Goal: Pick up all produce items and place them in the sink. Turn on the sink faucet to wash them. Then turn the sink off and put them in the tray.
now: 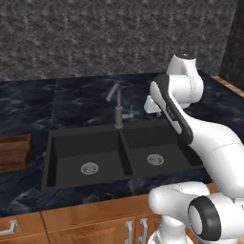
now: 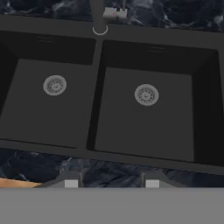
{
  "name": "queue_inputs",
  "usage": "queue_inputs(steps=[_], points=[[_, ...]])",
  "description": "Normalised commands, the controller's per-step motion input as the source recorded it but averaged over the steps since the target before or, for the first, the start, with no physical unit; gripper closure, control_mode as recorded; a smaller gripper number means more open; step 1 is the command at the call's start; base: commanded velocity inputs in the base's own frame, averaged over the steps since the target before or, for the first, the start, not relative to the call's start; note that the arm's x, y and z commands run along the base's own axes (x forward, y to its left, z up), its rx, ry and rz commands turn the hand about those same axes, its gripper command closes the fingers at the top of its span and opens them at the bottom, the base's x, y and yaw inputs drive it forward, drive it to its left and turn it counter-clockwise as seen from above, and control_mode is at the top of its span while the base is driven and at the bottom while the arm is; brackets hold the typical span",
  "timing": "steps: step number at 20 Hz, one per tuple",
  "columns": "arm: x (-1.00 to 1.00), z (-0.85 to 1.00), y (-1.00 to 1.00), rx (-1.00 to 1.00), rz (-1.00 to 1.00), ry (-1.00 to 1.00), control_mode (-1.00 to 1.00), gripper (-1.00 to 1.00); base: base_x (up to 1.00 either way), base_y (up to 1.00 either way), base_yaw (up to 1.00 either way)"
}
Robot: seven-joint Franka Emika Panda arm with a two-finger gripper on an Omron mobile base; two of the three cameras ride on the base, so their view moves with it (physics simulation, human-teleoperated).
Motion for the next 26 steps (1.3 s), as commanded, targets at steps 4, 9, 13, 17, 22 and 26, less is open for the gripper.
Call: queue_inputs(steps=[4,9,13,17,22,26], points=[[-0.07,0.00,0.03,0.00,0.00,0.00,1.00,-1.00,-0.06,0.05,0.00],[0.00,0.00,0.00,0.00,0.00,0.00,1.00,-1.00,-0.15,0.40,0.00],[0.00,0.00,0.00,0.00,0.00,0.00,1.00,-1.00,-0.09,0.46,0.00],[0.00,0.00,0.00,0.00,0.00,0.00,1.00,-1.00,-0.06,0.55,-0.01],[0.00,0.00,0.00,0.00,0.00,0.00,1.00,-1.00,0.00,0.52,-0.02],[0.00,0.00,0.00,0.00,0.00,0.00,1.00,-1.00,0.07,0.37,-0.02]])
